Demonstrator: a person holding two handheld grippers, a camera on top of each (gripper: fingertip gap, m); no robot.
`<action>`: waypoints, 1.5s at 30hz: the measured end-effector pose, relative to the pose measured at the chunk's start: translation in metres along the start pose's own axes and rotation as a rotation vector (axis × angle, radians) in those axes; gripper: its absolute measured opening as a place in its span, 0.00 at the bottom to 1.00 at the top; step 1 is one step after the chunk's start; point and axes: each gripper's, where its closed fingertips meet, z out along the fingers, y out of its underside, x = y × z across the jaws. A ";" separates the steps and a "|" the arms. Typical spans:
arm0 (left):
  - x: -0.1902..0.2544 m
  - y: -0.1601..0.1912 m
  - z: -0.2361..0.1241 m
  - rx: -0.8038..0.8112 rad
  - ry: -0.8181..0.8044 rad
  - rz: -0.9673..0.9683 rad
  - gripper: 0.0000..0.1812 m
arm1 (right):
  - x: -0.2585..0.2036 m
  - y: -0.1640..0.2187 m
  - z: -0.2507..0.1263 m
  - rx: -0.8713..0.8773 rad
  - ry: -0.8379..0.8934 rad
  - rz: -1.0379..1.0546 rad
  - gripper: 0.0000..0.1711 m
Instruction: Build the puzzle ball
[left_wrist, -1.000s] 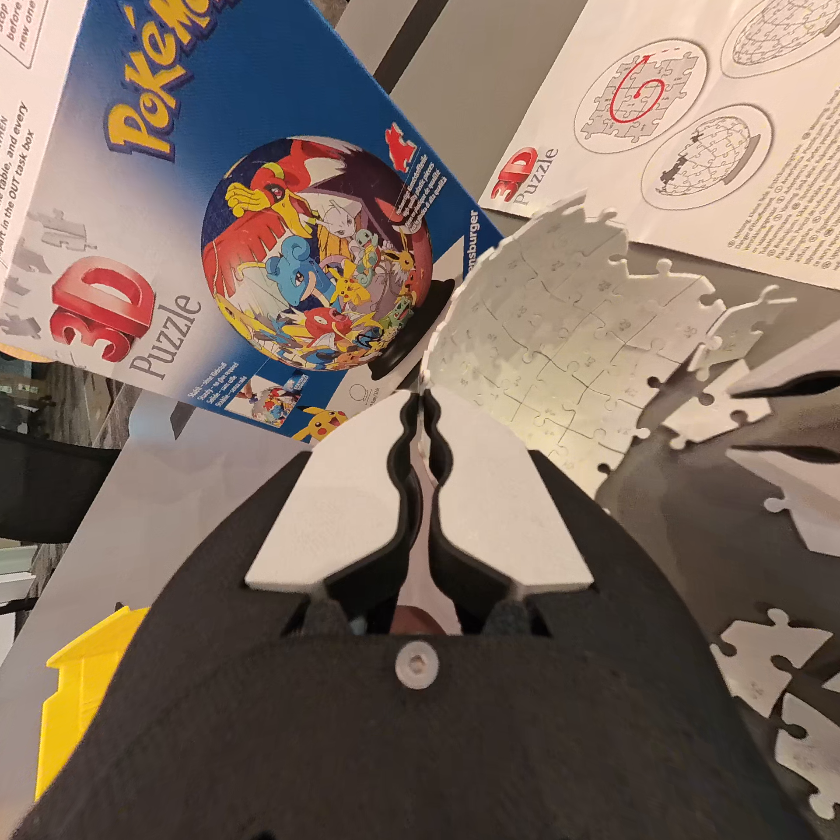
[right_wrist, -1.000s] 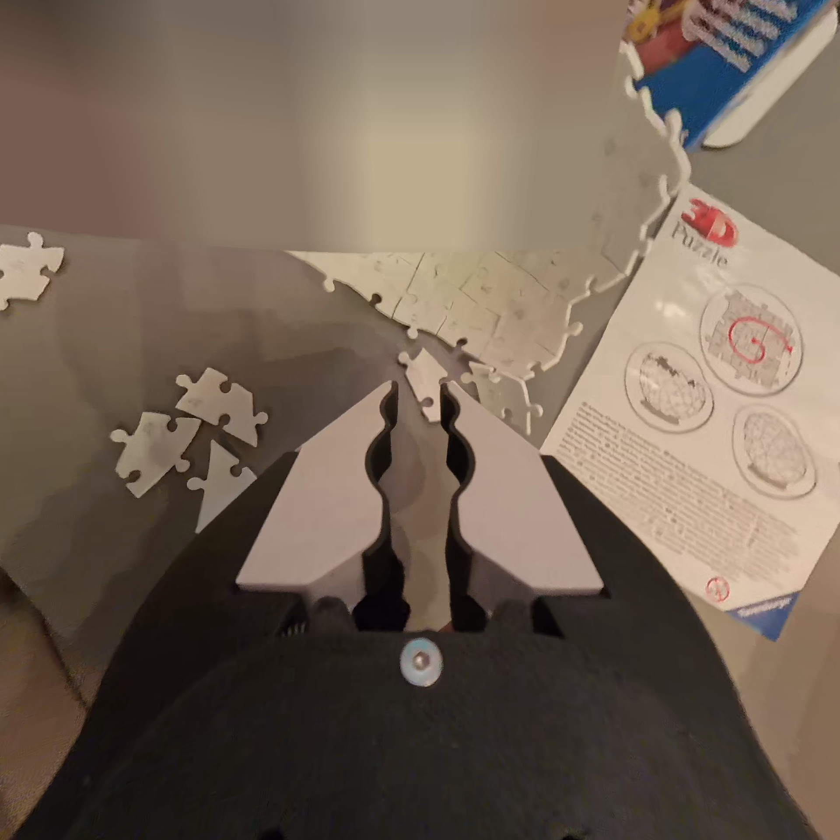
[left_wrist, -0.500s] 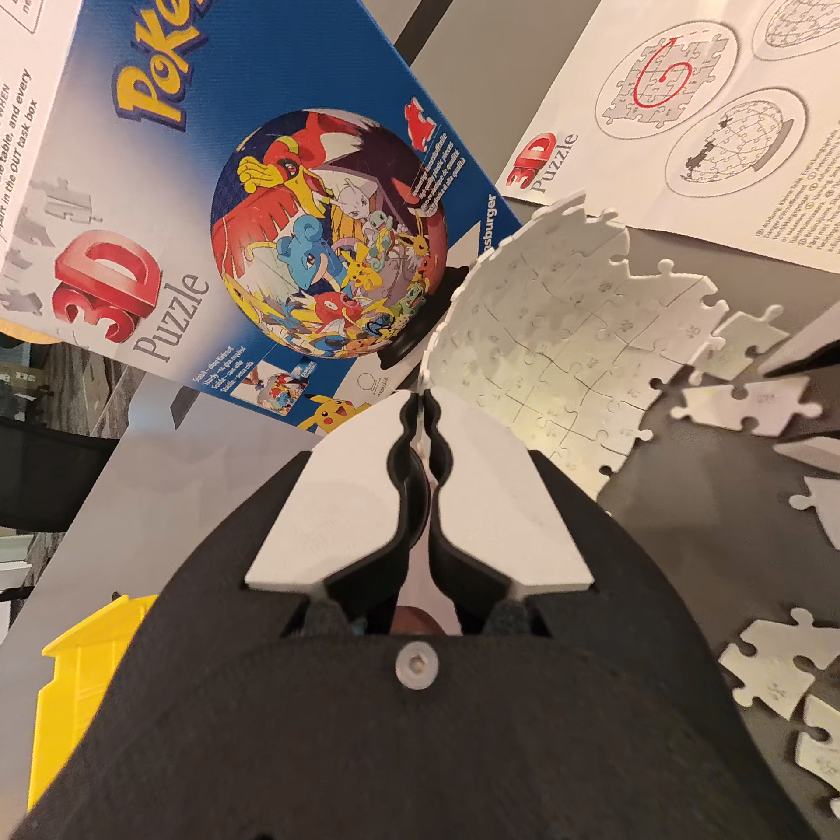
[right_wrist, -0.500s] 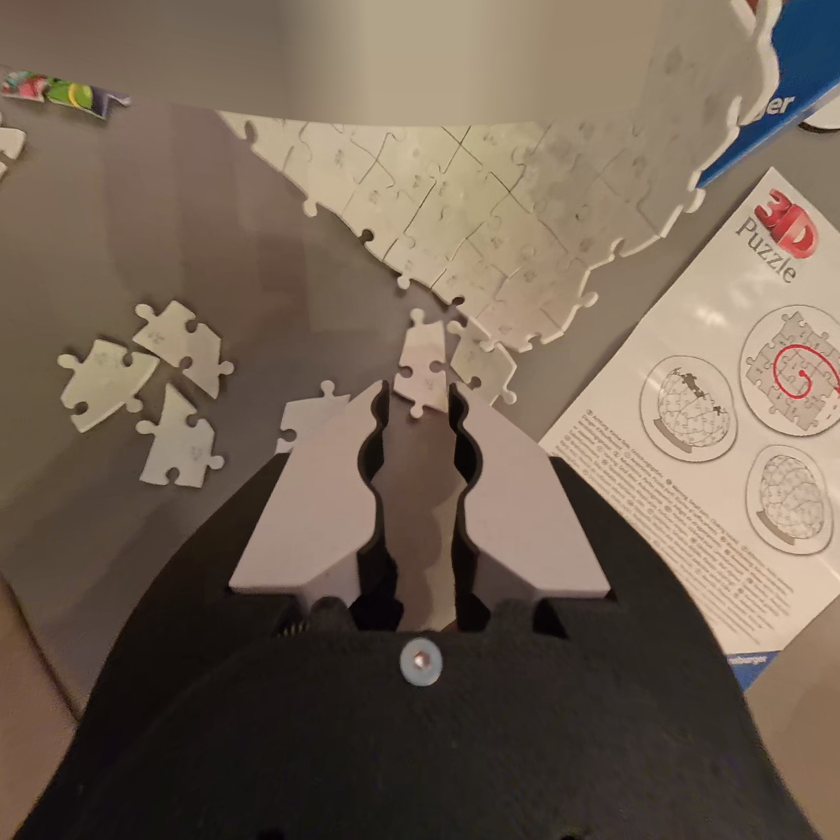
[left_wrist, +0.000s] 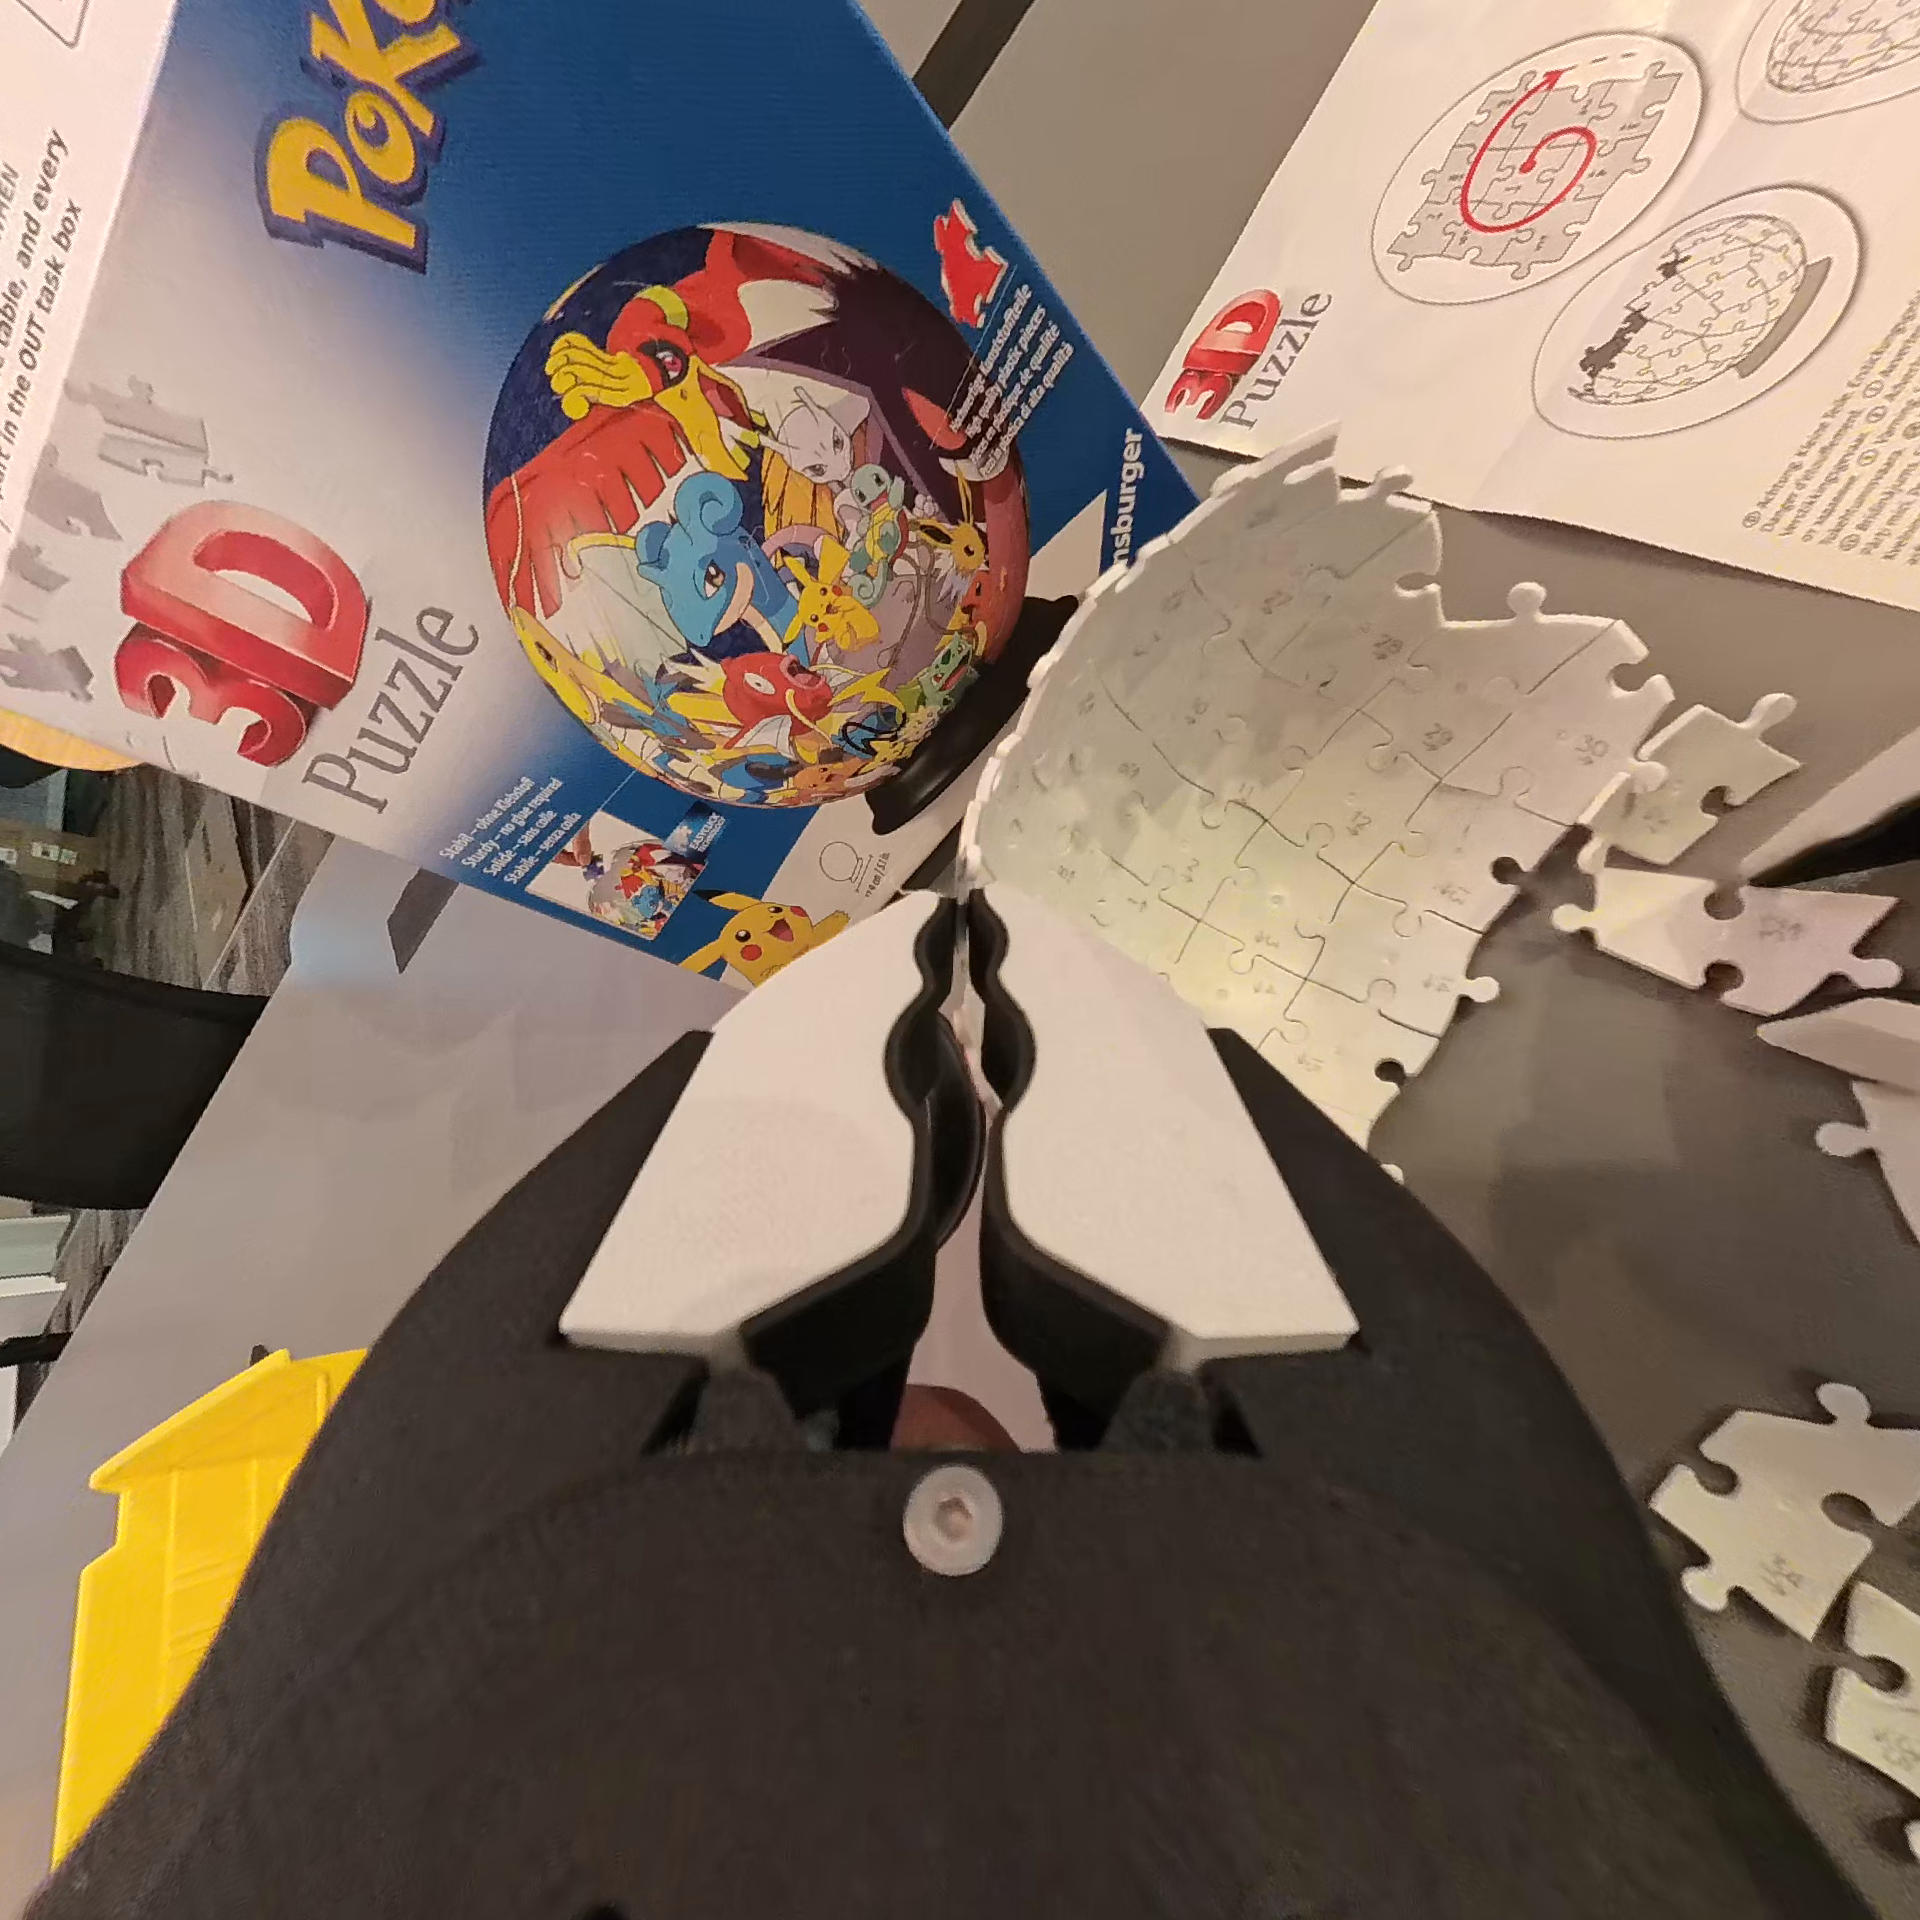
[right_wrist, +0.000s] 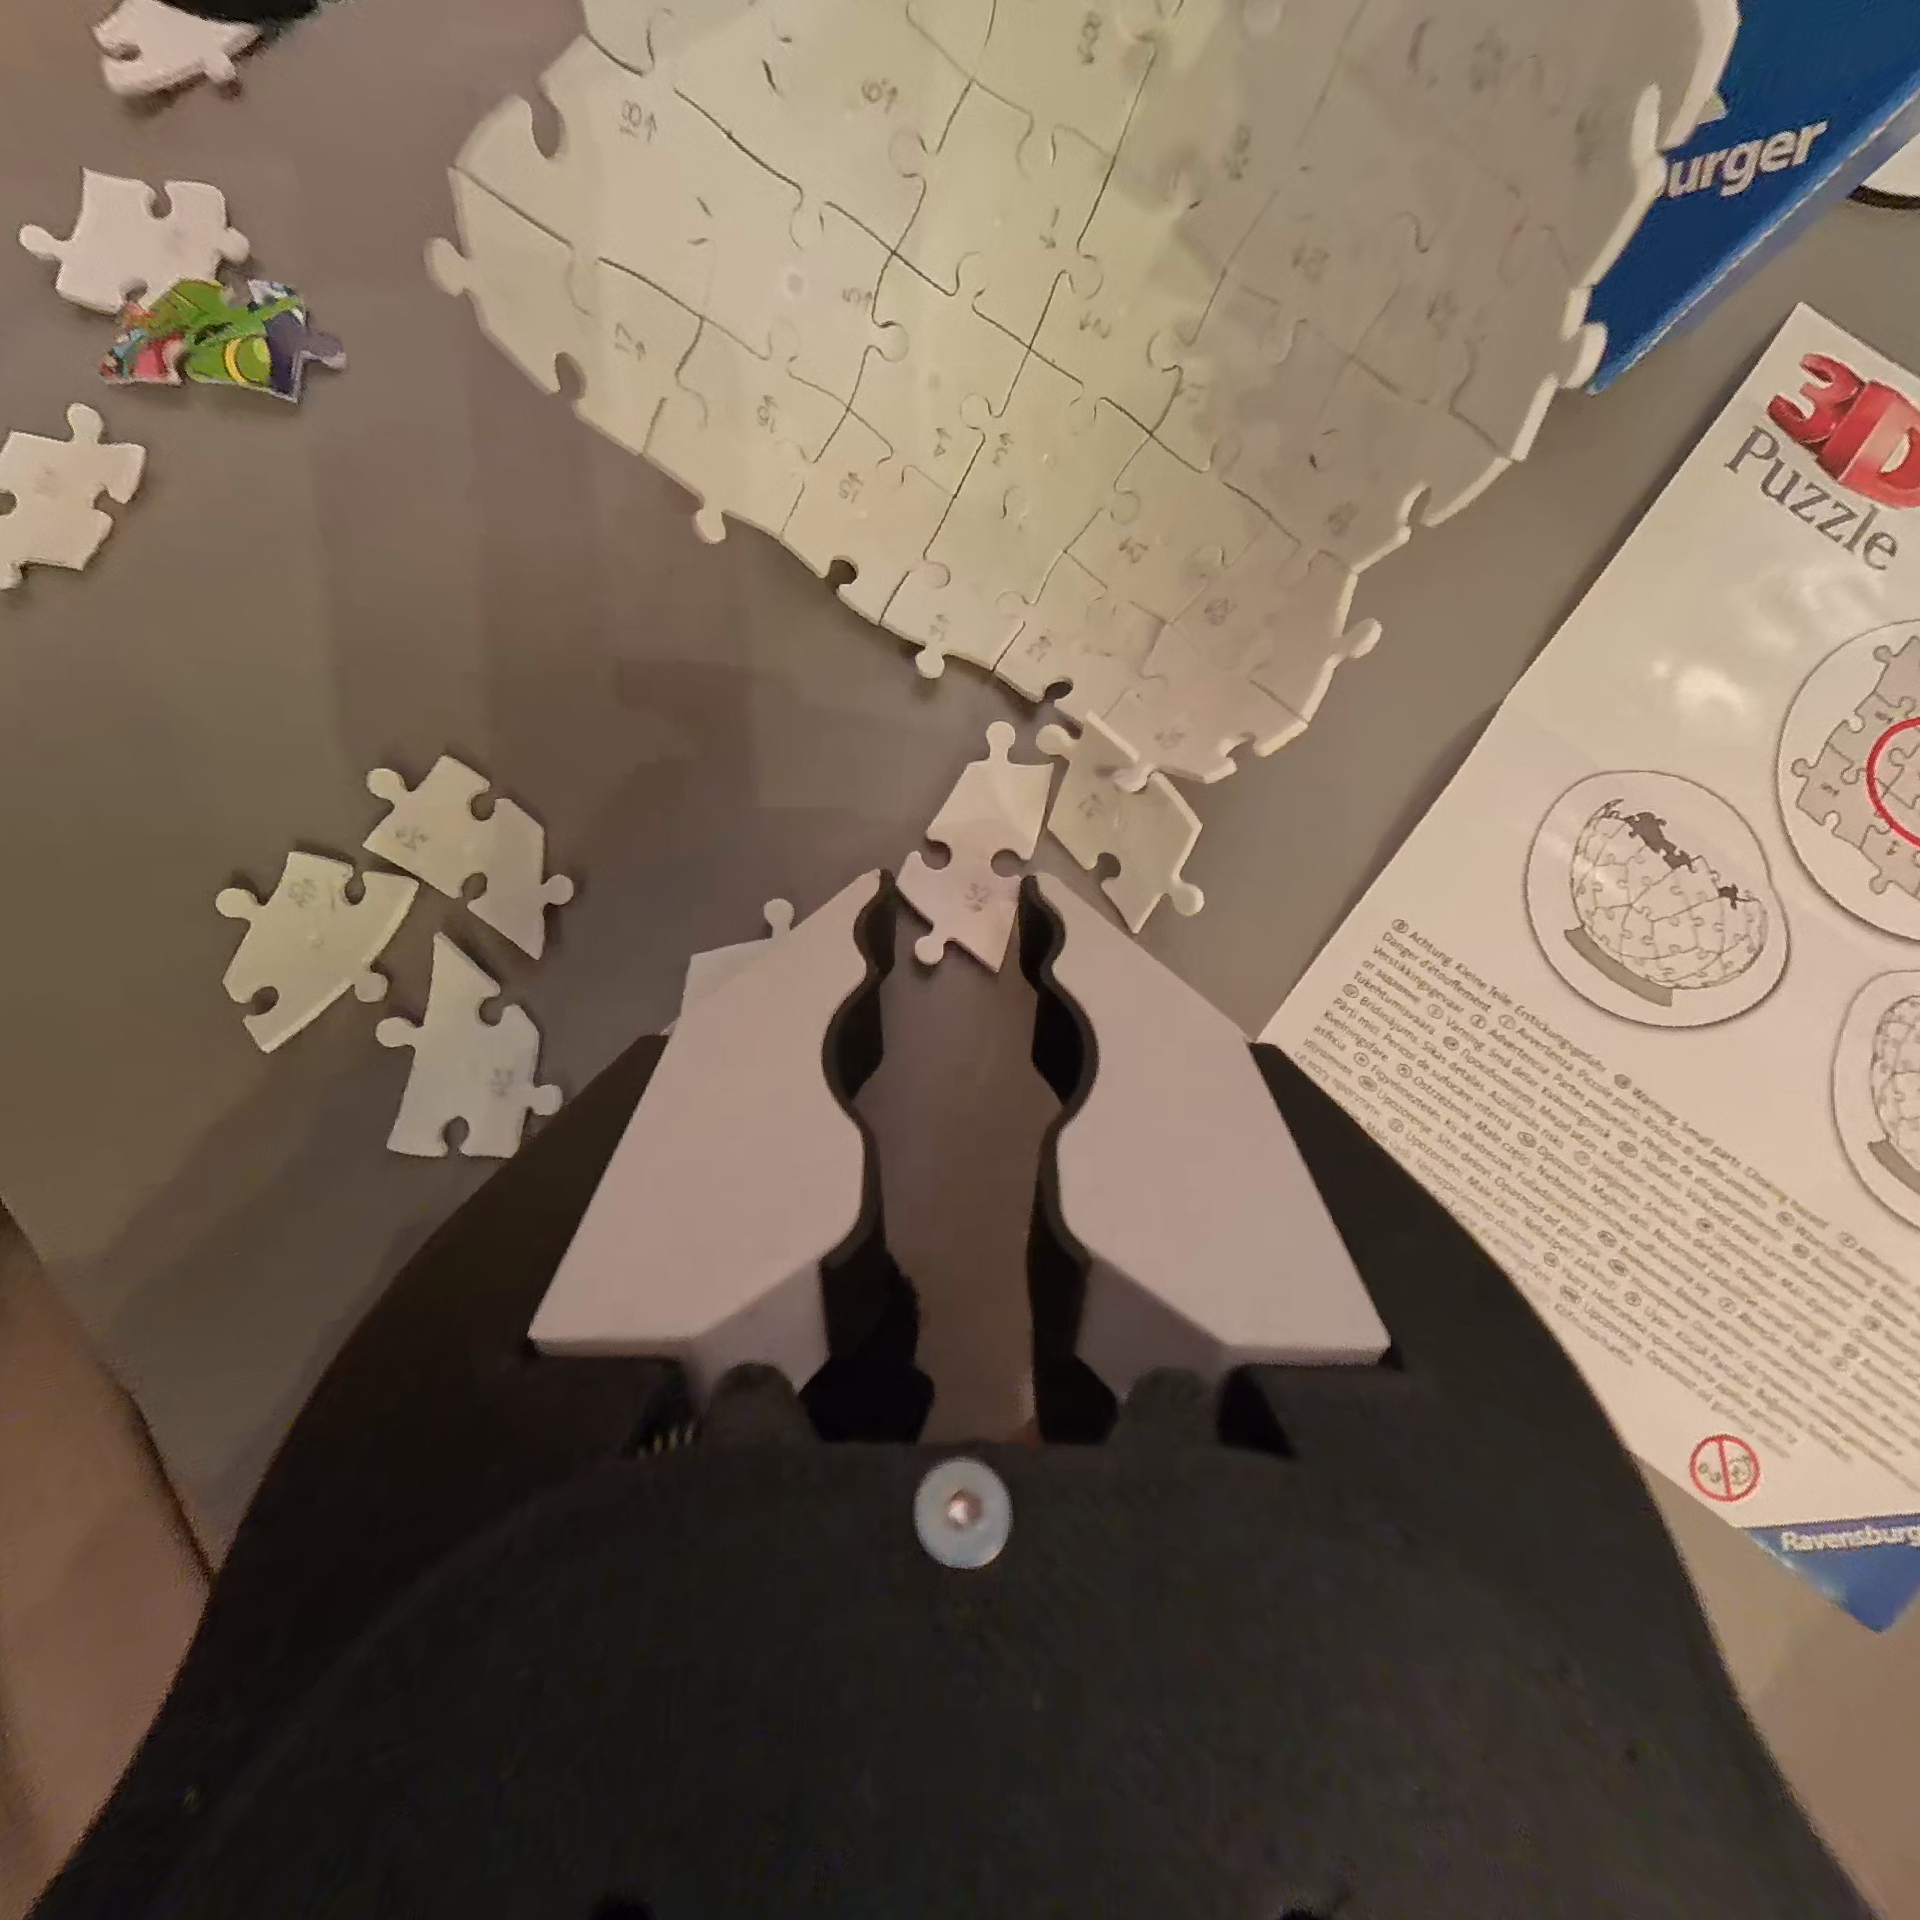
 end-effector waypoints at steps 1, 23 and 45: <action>0.000 0.000 0.000 0.002 -0.002 0.000 0.01 | -0.001 -0.001 -0.001 0.007 -0.001 0.006 0.13; 0.003 -0.004 -0.009 0.021 -0.021 0.005 0.01 | 0.001 -0.011 0.008 -0.011 0.142 0.185 0.13; 0.002 0.004 -0.013 0.017 -0.032 -0.015 0.01 | -0.004 -0.012 0.008 0.009 0.138 0.193 0.13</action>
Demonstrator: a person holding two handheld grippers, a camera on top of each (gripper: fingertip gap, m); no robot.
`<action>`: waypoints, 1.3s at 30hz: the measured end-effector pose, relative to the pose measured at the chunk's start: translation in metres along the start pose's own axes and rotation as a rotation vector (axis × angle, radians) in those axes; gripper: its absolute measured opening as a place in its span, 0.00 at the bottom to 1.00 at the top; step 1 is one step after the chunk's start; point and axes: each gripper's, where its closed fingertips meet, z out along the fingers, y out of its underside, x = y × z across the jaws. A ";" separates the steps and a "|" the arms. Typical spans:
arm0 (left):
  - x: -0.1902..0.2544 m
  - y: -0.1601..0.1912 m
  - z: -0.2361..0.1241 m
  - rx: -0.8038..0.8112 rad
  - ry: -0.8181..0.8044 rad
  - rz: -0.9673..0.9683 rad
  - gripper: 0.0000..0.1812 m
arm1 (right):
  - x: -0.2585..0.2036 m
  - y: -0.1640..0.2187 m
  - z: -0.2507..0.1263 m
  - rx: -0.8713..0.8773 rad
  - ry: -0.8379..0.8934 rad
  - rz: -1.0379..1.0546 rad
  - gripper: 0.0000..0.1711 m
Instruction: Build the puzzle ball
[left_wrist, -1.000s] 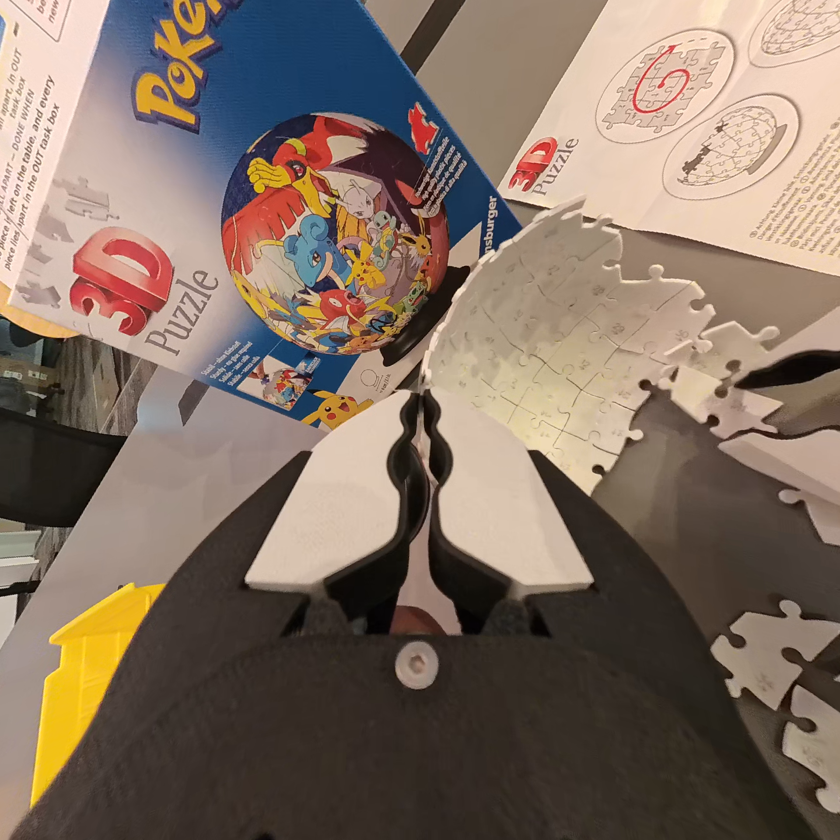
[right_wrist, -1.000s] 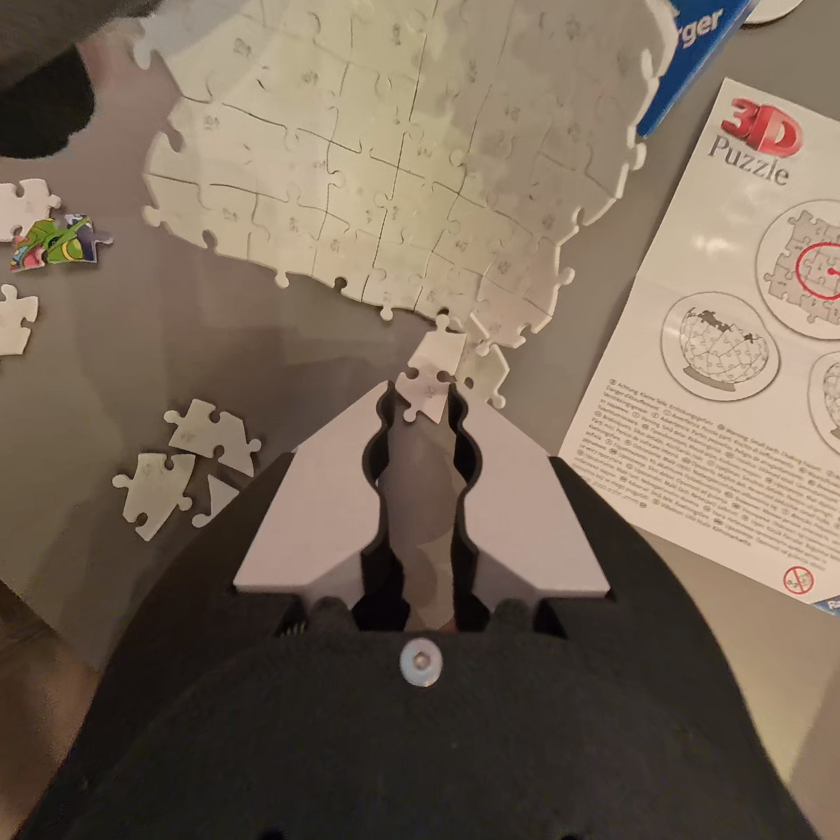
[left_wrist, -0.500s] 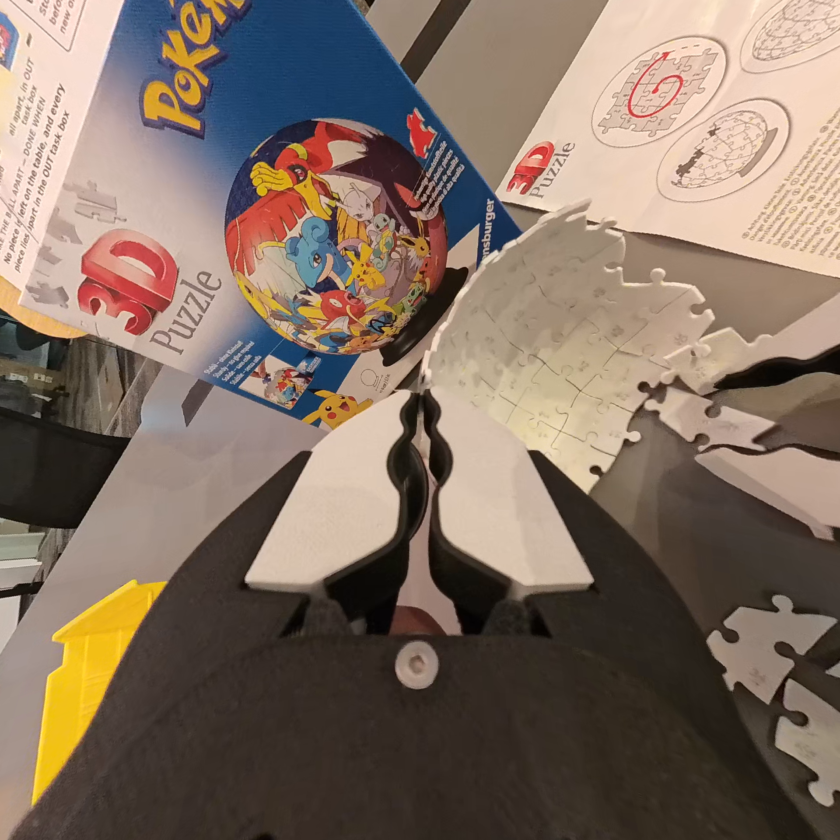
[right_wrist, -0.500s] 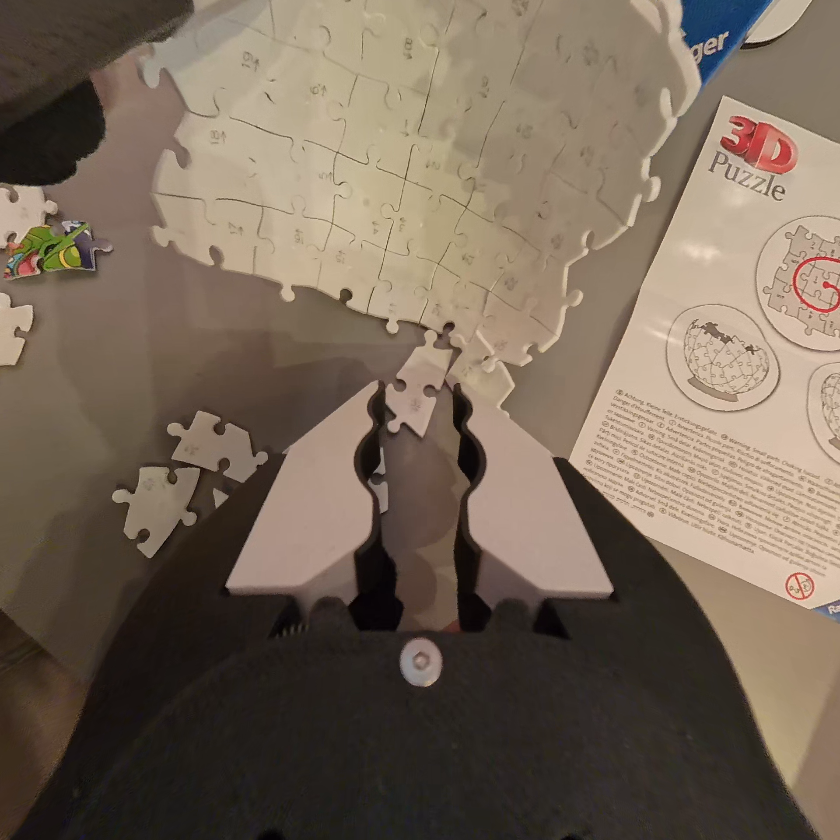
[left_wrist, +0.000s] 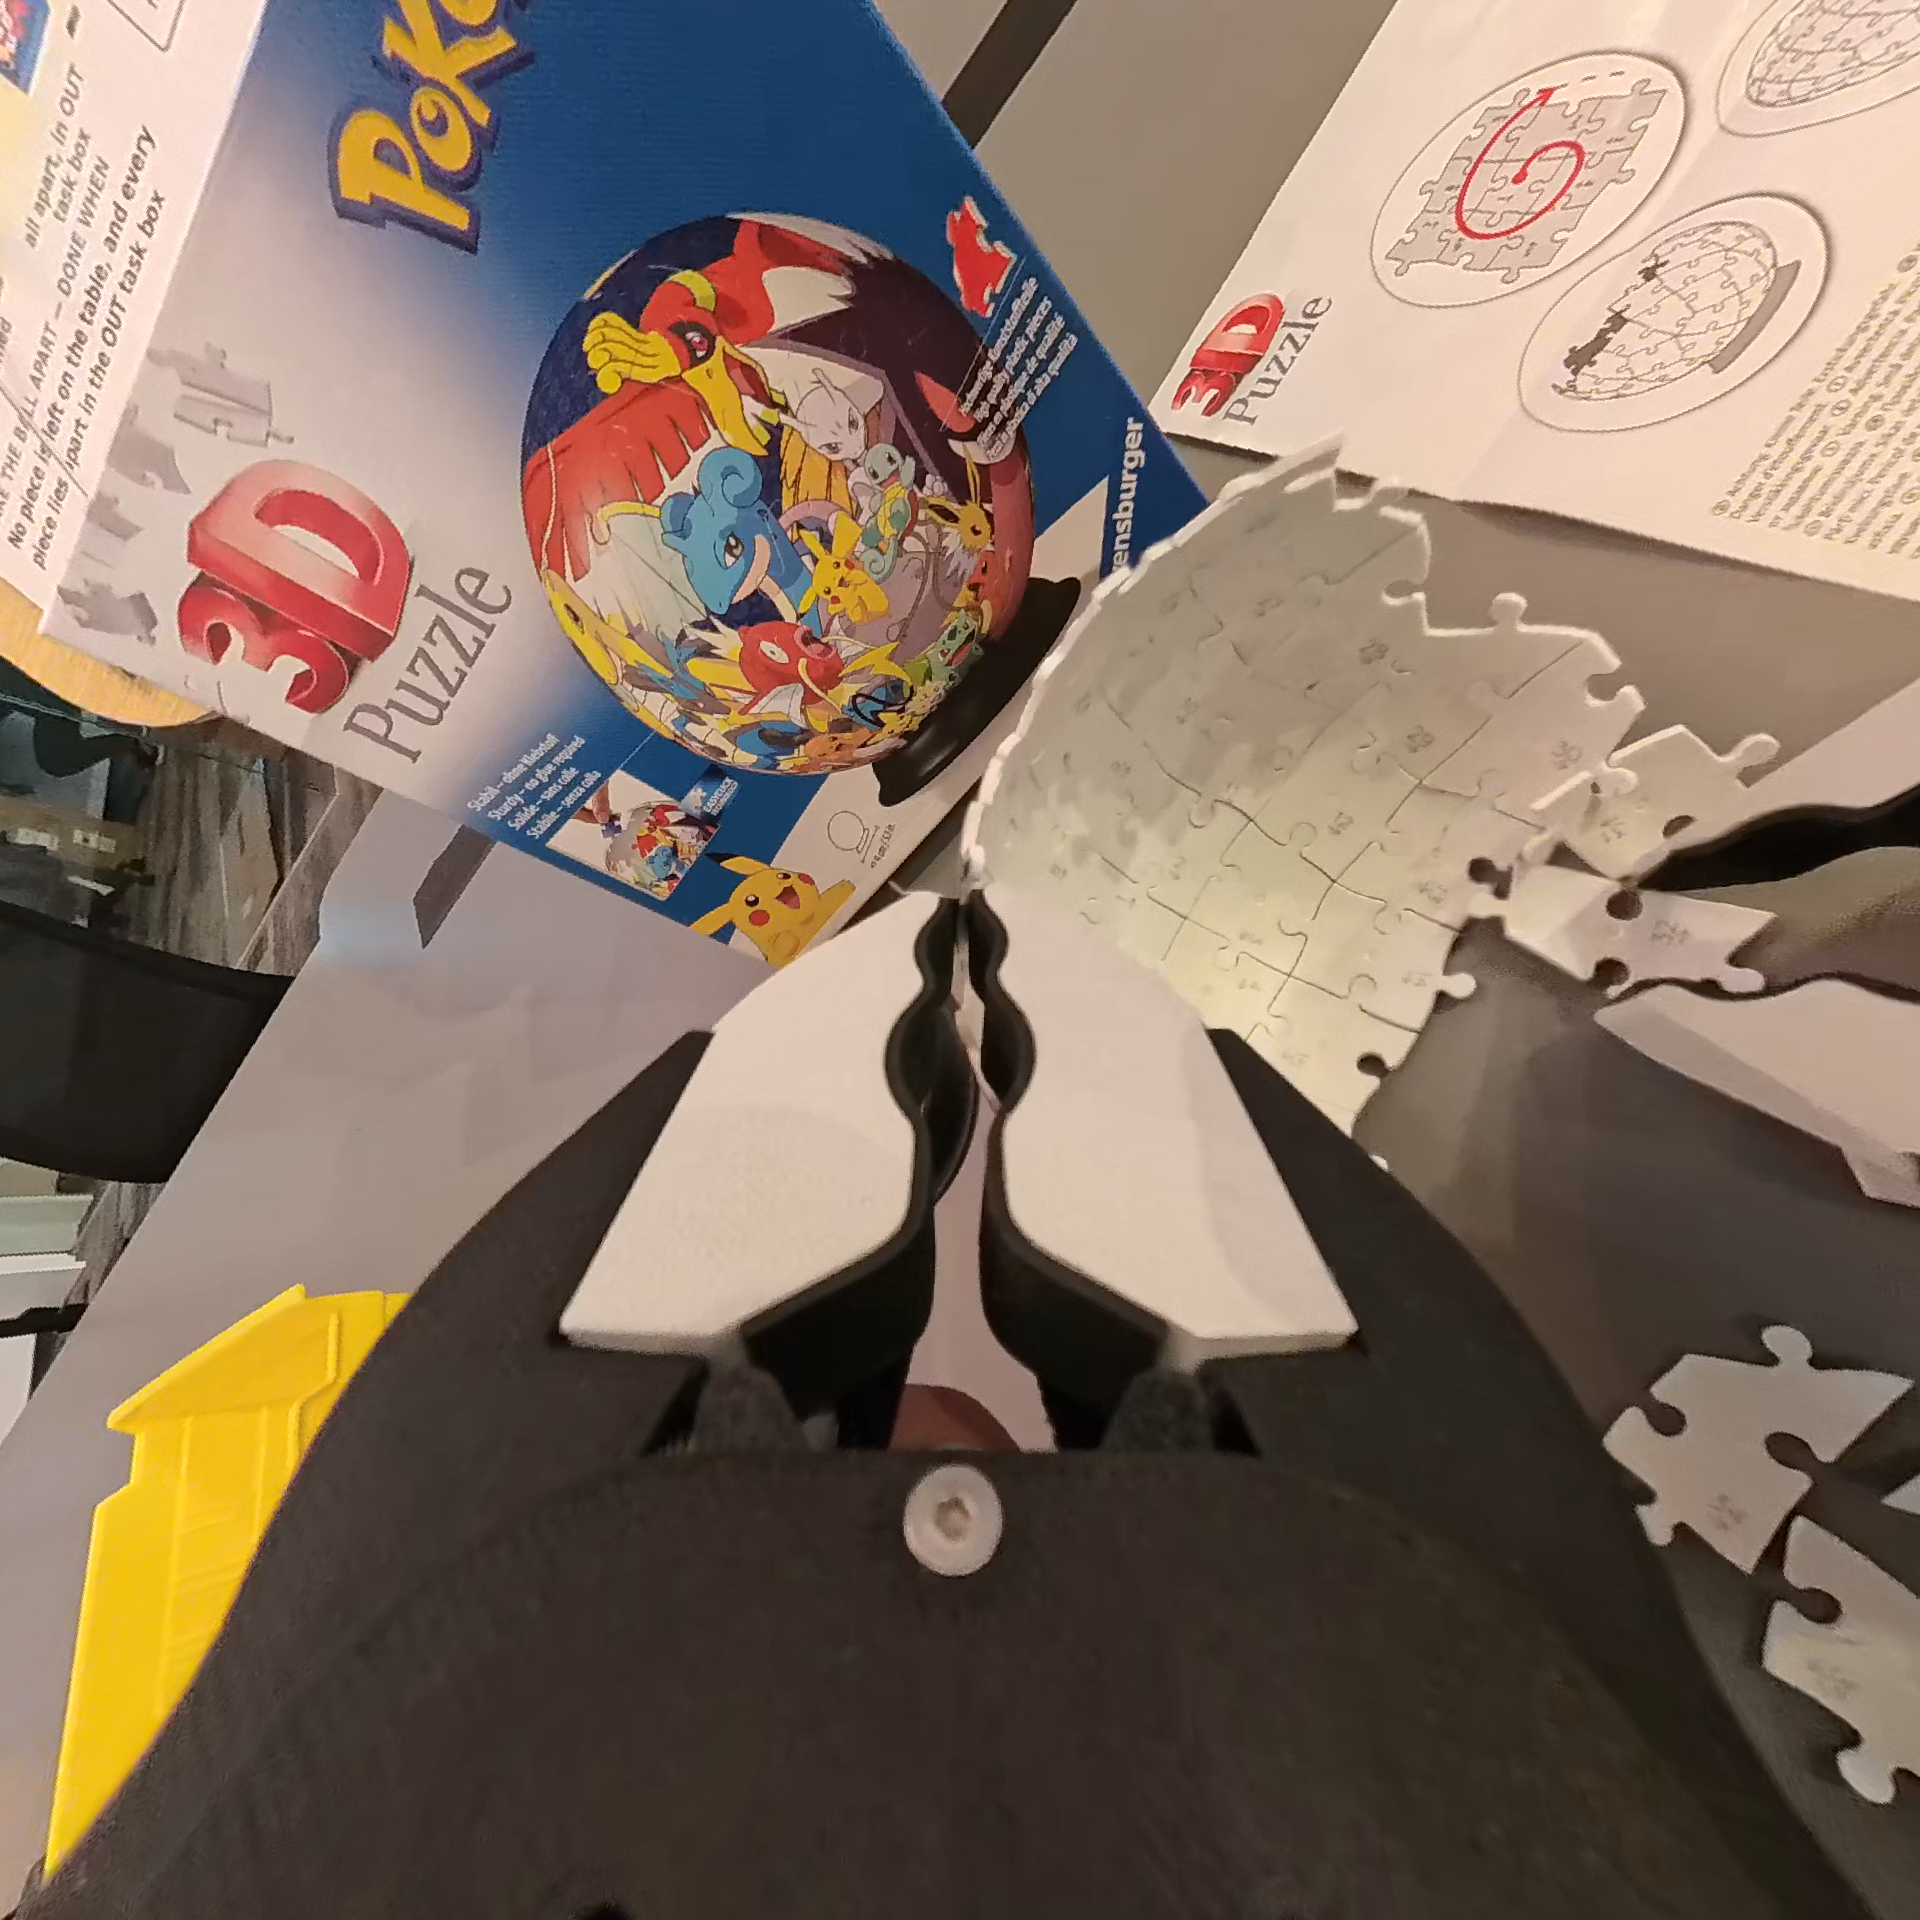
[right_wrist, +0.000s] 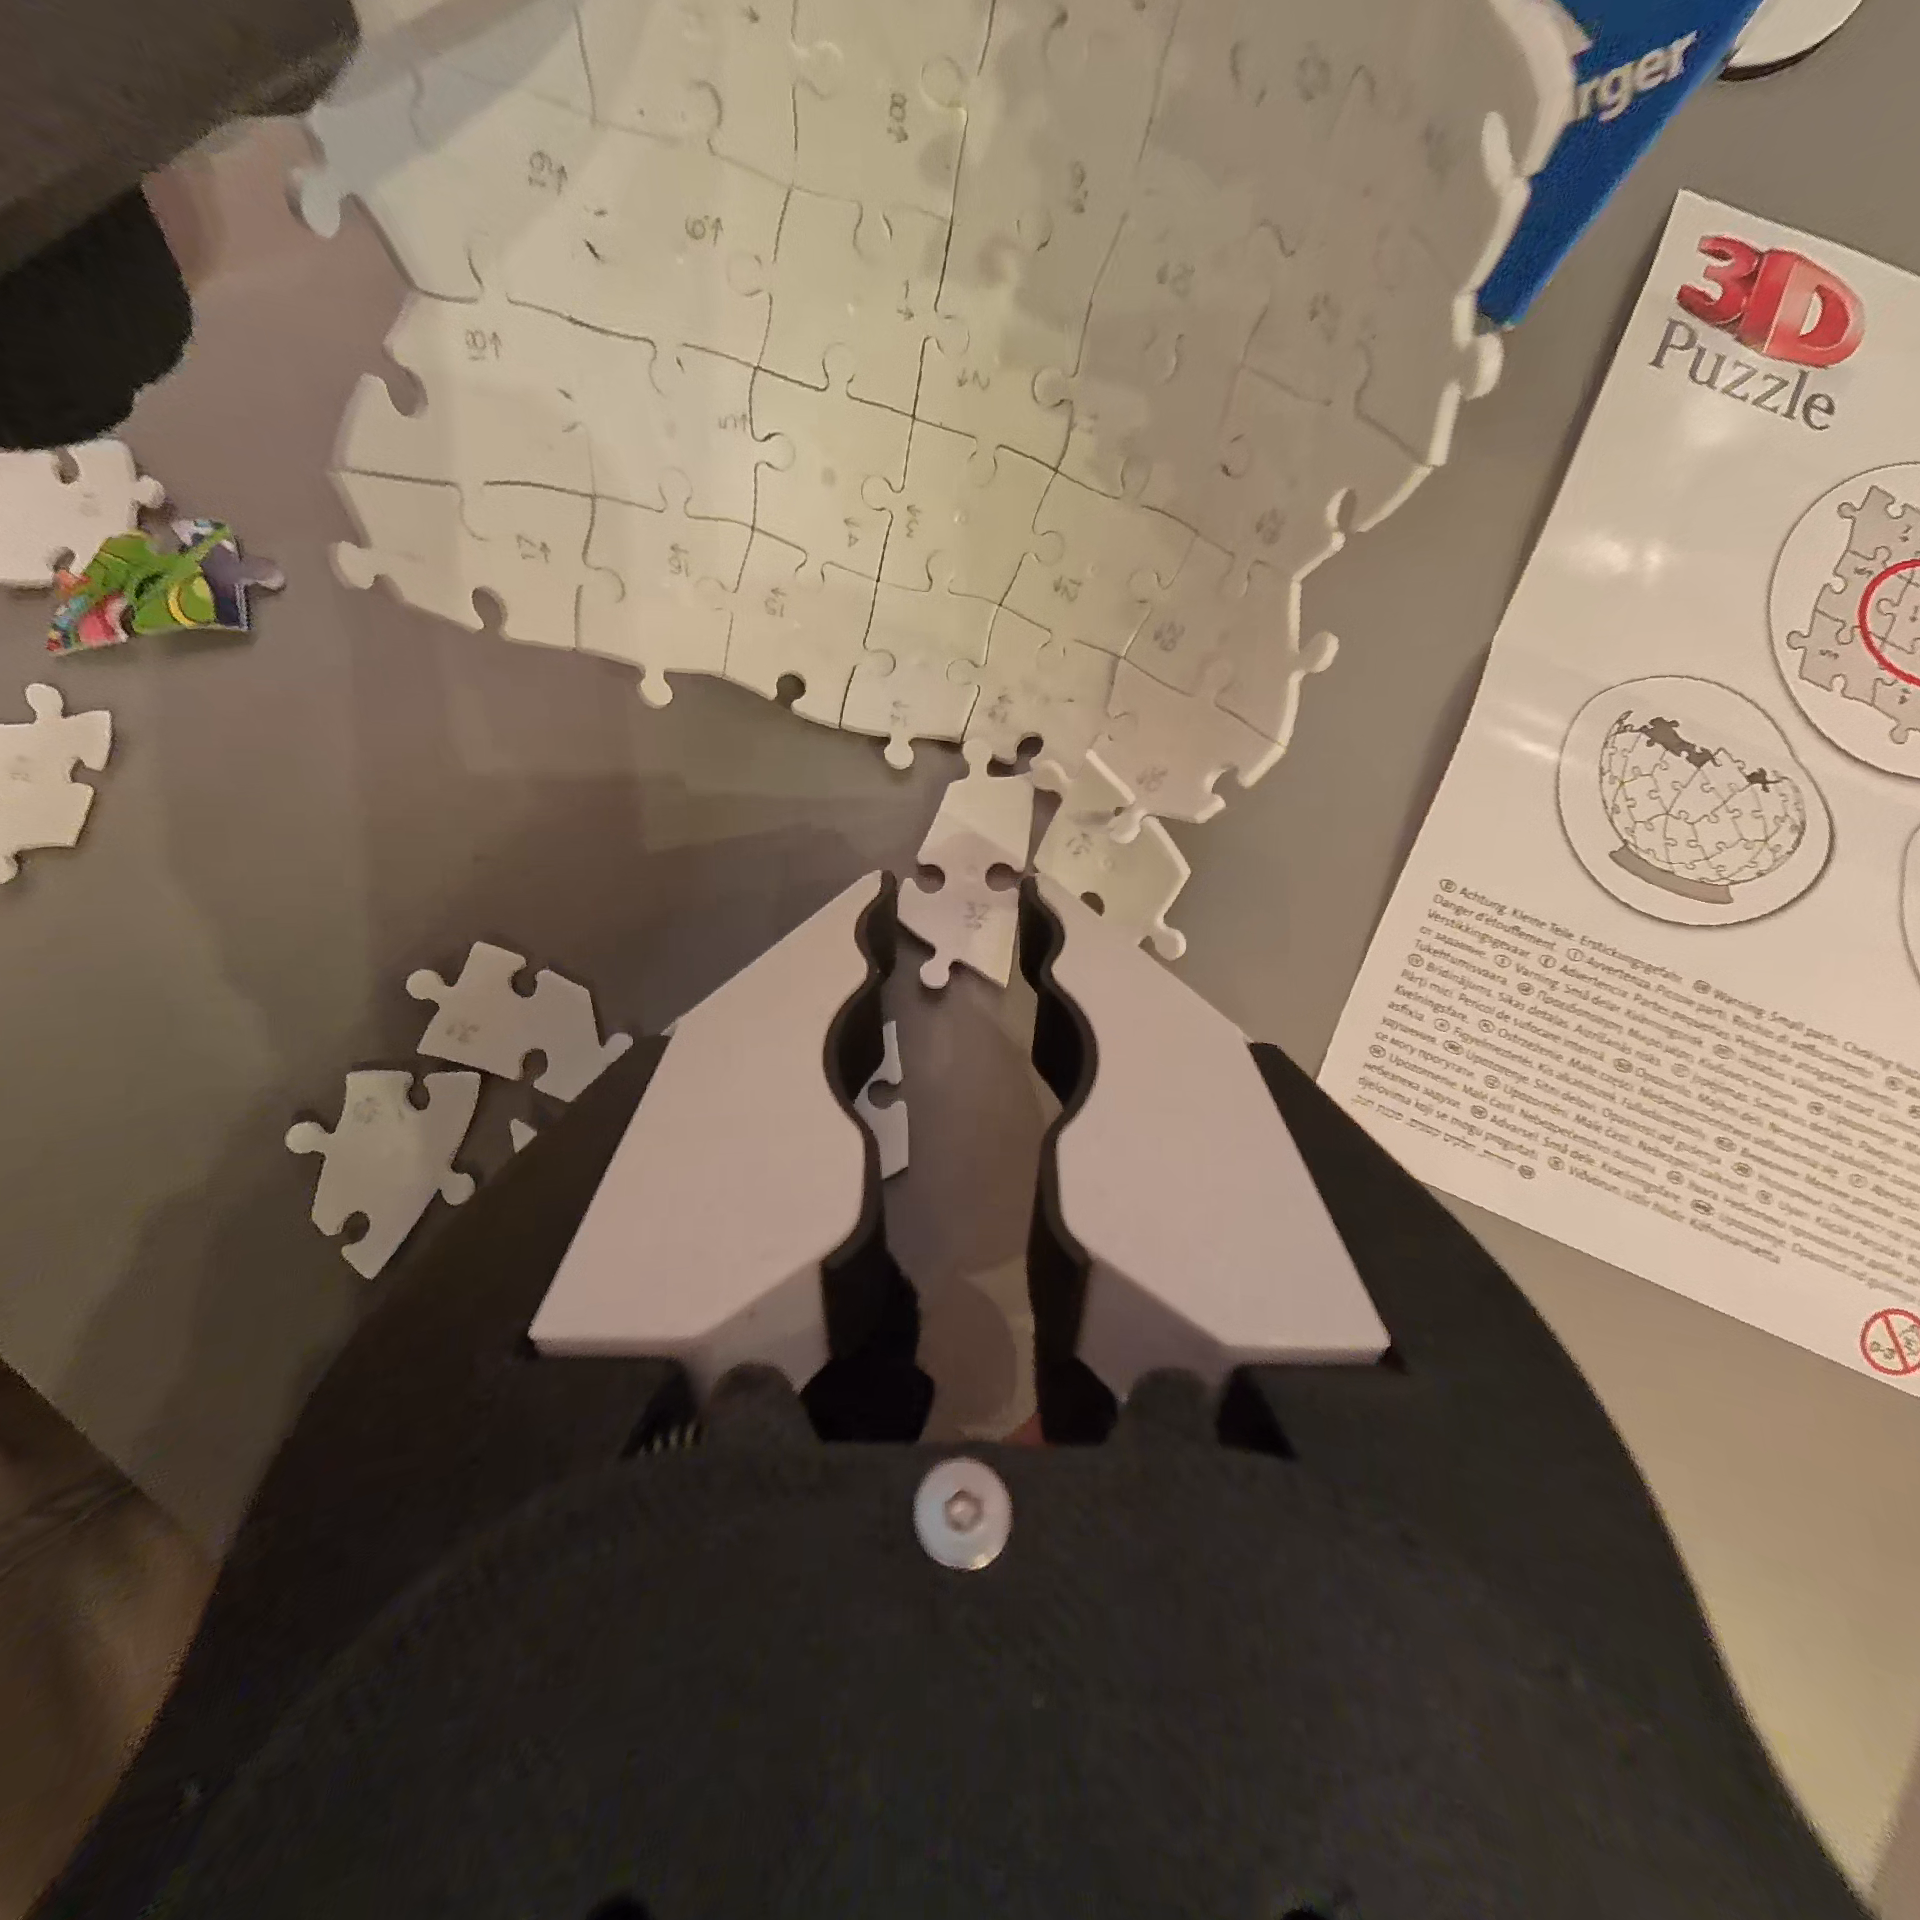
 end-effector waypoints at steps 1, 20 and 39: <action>-0.001 0.001 0.000 -0.001 -0.002 -0.003 0.01 | 0.000 -0.001 -0.001 0.009 0.003 0.008 0.12; 0.004 0.001 -0.011 0.016 0.003 -0.021 0.01 | 0.001 -0.003 0.004 0.034 0.026 0.082 0.13; 0.003 0.002 -0.014 0.023 -0.002 -0.027 0.01 | 0.004 0.001 0.001 0.022 0.034 0.076 0.07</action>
